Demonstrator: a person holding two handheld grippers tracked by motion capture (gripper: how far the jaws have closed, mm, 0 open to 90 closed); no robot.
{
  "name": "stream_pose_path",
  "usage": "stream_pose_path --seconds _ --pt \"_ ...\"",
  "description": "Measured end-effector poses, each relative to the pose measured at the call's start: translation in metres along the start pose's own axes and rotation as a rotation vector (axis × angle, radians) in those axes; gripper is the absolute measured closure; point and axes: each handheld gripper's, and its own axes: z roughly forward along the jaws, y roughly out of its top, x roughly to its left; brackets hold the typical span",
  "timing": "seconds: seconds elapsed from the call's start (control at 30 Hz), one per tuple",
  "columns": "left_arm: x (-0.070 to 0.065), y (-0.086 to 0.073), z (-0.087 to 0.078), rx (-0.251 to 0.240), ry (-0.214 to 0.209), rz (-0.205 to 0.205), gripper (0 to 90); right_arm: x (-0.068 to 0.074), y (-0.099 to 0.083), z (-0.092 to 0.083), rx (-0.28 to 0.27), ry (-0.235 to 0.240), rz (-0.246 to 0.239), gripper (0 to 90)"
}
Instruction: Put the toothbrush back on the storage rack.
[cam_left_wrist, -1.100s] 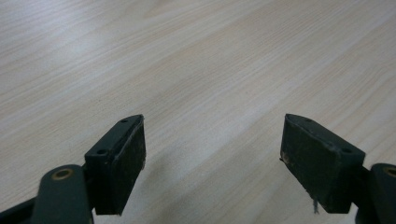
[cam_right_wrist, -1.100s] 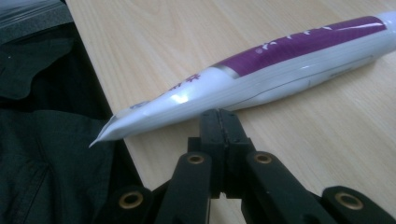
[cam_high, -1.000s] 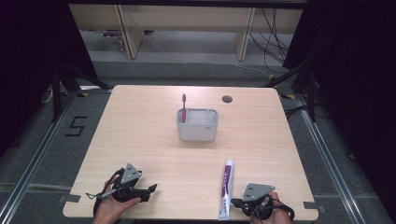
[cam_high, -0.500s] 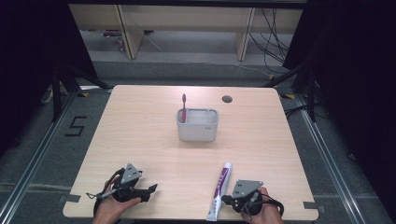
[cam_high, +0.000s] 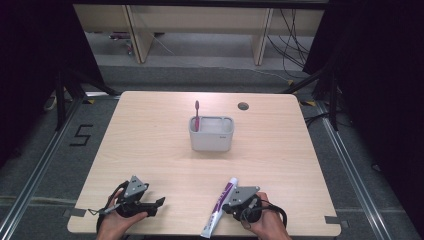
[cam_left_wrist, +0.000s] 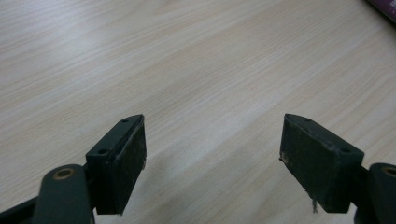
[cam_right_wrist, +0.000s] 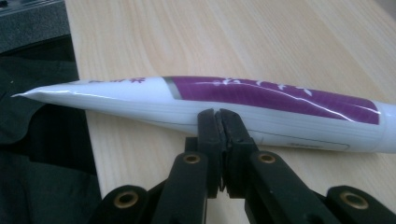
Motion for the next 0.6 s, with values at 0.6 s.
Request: stream_pose_path --seconds 0.6 --pt "0.003 -0.005 -0.011 0.001 0.002 -0.008 22.3 -0.010 0.025 0.009 -0.008 -0.013 -0.061 81.4"
